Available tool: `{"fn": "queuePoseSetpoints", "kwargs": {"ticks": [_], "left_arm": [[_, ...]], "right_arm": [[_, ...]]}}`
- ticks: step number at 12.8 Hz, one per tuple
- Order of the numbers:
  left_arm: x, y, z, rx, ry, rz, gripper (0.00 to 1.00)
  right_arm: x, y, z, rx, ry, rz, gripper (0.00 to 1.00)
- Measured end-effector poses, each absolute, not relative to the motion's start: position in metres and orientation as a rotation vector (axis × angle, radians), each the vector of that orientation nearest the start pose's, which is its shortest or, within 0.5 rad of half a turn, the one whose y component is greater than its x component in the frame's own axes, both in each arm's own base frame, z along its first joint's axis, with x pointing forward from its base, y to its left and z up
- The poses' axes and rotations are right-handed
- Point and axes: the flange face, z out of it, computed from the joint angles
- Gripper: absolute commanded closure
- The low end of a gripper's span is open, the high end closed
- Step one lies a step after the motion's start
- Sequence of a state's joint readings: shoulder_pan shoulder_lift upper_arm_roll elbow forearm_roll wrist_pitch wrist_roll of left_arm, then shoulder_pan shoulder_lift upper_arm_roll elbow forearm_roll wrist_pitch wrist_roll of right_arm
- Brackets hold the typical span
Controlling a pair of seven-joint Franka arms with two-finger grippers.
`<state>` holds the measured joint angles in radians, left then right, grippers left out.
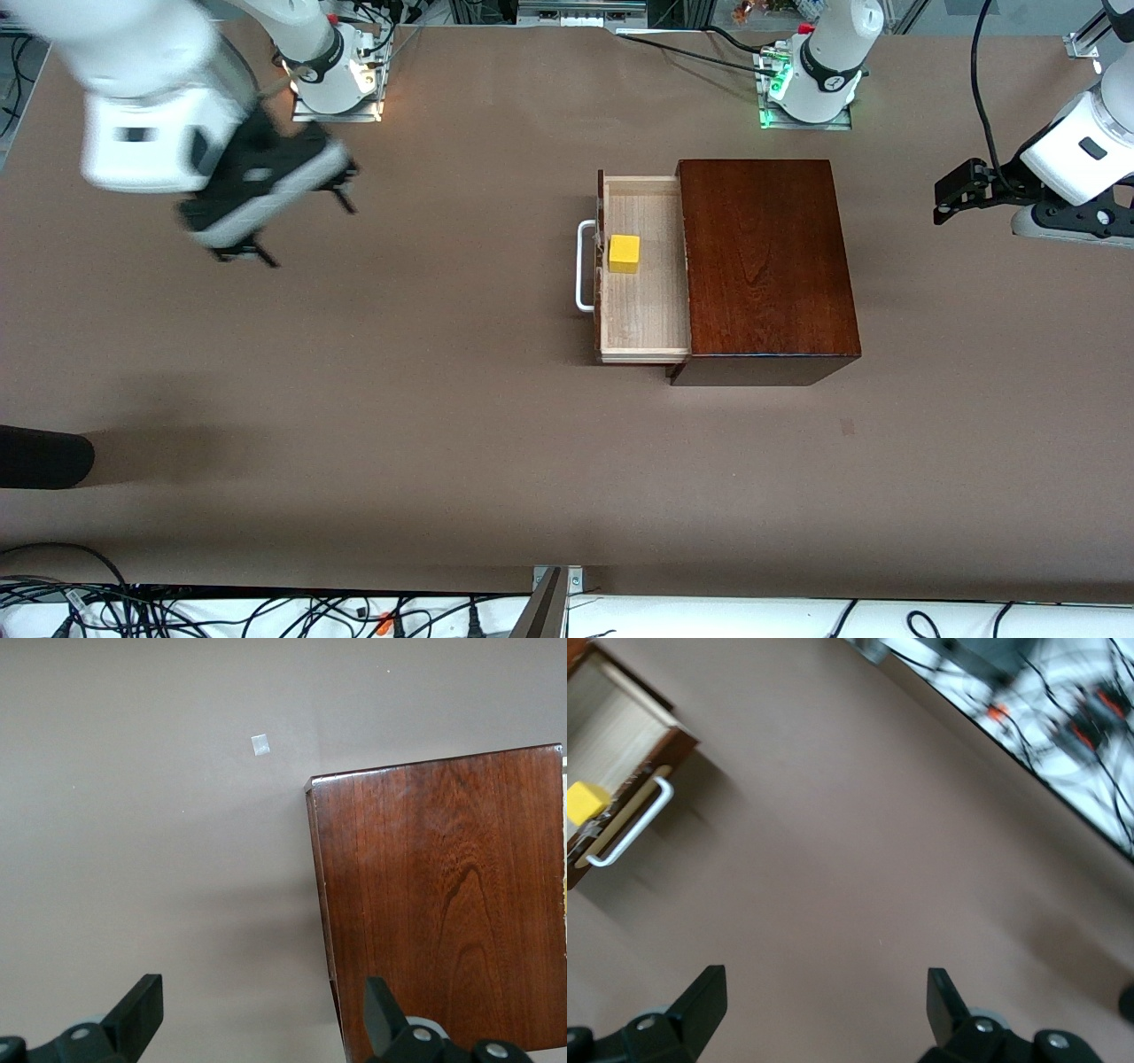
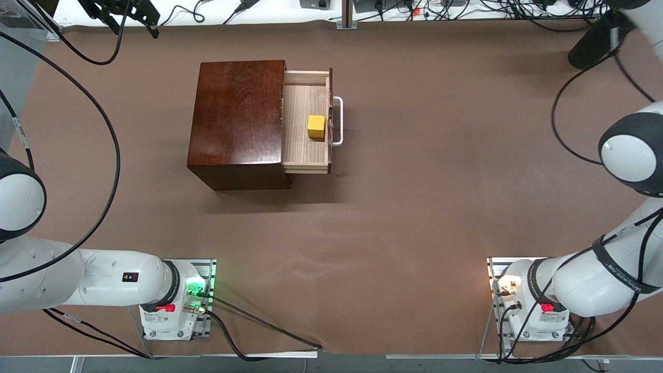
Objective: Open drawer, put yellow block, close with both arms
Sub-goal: 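Open the right gripper and withdraw it from the drawer, then move the left gripper to the drawer front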
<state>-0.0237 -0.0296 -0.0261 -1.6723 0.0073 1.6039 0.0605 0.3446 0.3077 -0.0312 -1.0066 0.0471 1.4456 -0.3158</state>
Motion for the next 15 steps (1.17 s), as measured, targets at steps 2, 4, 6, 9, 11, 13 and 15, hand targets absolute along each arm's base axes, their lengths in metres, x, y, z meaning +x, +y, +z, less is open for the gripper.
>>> {"fn": "queuePoseSetpoints", "kwargs": {"ticks": [2, 4, 6, 9, 11, 13, 15], "left_arm": [[0.545, -0.027, 0.596, -3.128, 0.174, 0.061, 0.00], [0.545, -0.028, 0.596, -3.129, 0.178, 0.061, 0.00], [0.542, -0.040, 0.593, -3.162, 0.216, 0.096, 0.00], [0.532, -0.120, 0.579, -3.182, 0.450, 0.204, 0.00], [0.520, -0.195, 0.561, -3.130, 0.703, 0.259, 0.00], [0.512, -0.258, 0.545, -3.073, 0.961, 0.297, 0.00], [0.514, -0.304, 0.534, -3.045, 1.136, 0.315, 0.00]], "right_arm": [[0.584, 0.138, 0.695, -3.000, -0.746, -0.149, 0.00], [0.570, 0.102, 0.679, -3.033, -0.575, -0.062, 0.00], [0.569, 0.083, 0.651, -3.055, -0.440, 0.001, 0.00], [0.576, 0.078, 0.616, -3.085, -0.334, 0.042, 0.00], [0.577, 0.078, 0.616, -3.098, -0.291, 0.029, 0.00], [0.577, 0.077, 0.616, -3.109, -0.262, 0.024, 0.00], [0.577, 0.077, 0.616, -3.110, -0.254, 0.022, 0.00]]}}
